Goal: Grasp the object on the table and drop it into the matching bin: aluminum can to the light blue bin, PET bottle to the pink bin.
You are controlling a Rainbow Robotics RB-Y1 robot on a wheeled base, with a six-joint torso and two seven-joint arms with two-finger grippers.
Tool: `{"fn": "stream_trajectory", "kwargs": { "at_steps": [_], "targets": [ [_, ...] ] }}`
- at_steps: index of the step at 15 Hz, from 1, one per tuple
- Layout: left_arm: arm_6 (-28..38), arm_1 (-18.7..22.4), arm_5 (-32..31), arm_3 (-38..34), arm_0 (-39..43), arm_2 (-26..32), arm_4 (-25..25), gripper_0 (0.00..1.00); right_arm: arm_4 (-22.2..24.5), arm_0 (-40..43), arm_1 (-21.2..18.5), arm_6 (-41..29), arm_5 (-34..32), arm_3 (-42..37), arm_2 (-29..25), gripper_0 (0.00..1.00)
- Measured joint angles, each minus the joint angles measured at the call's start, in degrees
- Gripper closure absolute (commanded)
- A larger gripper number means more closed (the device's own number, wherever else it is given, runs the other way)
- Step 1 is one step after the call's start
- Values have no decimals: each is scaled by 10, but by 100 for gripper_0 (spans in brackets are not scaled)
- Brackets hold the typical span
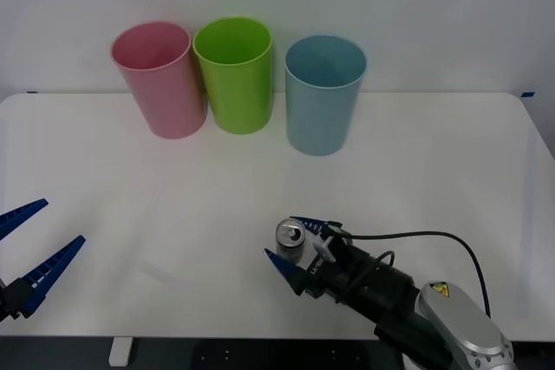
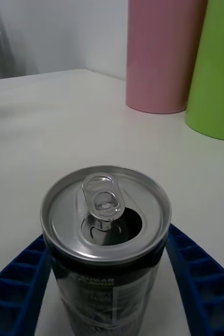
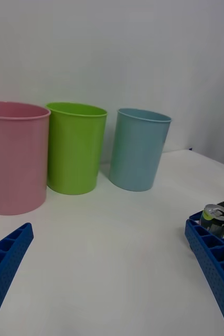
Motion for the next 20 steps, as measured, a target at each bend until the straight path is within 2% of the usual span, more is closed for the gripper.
{"fn": "stream_trajectory", "kwargs": {
  "at_steps": [10, 15, 20],
  "targets": [
    [0, 0, 0, 0, 0, 0, 0, 0, 0, -3, 0, -6, -3, 0, 0, 100],
    [0, 0, 0, 0, 0, 0, 0, 0, -1, -3, 0, -22, -20, -9, -26, 100],
    [0, 0, 0, 0, 0, 0, 0, 0, -1, 5, -7, -92, -26, -63, -51, 100]
  ]
}}
